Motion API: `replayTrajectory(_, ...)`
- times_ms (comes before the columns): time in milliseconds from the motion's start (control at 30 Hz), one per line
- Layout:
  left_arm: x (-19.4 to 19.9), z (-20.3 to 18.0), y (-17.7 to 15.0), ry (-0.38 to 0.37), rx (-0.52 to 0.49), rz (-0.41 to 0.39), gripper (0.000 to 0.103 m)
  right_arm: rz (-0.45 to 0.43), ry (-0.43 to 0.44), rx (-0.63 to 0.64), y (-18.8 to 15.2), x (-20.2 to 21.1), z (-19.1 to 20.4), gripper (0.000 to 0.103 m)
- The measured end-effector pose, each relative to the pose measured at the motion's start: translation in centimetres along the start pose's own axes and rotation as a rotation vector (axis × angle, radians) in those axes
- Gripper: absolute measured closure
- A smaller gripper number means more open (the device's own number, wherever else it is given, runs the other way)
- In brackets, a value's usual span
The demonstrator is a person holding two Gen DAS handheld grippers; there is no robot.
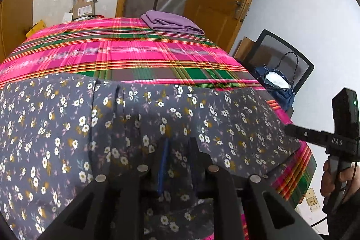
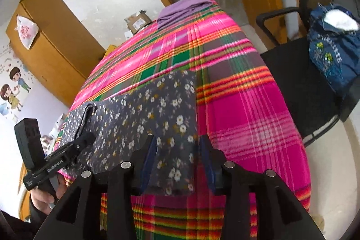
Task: Fold clothes
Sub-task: 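Move the open right gripper along the grey floral garment to its edge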
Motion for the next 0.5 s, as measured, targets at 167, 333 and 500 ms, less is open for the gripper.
replayTrajectory(167, 0.7, 0.1, -0.4, 0.023, 0.001, 0.007, 0.085, -0.006, 0.035, -0.024, -0.5, 0.4, 0.0, 0.062)
replayTrajectory(333, 1.3, -0.2, -1.1, 0.046, -0.016, 0.002, 0.085, 0.005, 0.062, -0.03, -1.1, 0.4, 0.4, 0.061)
replayTrajectory(500, 1.5, -0.1, -1.6, 0.052, -0.027, -0.001, 0.084, 0.011, 0.094, -0.055, -1.5, 0.6, 0.5, 0.061)
Point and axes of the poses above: each gripper's, at about its wrist camera, not at the fingertips, and x roughly against the way its jaws point, z to its left, y to its top, the point moved 9 cm from there along -x, roughly the way its jaws point, and after that the axes turned 13 degrees about y, right-handed, at the moved point
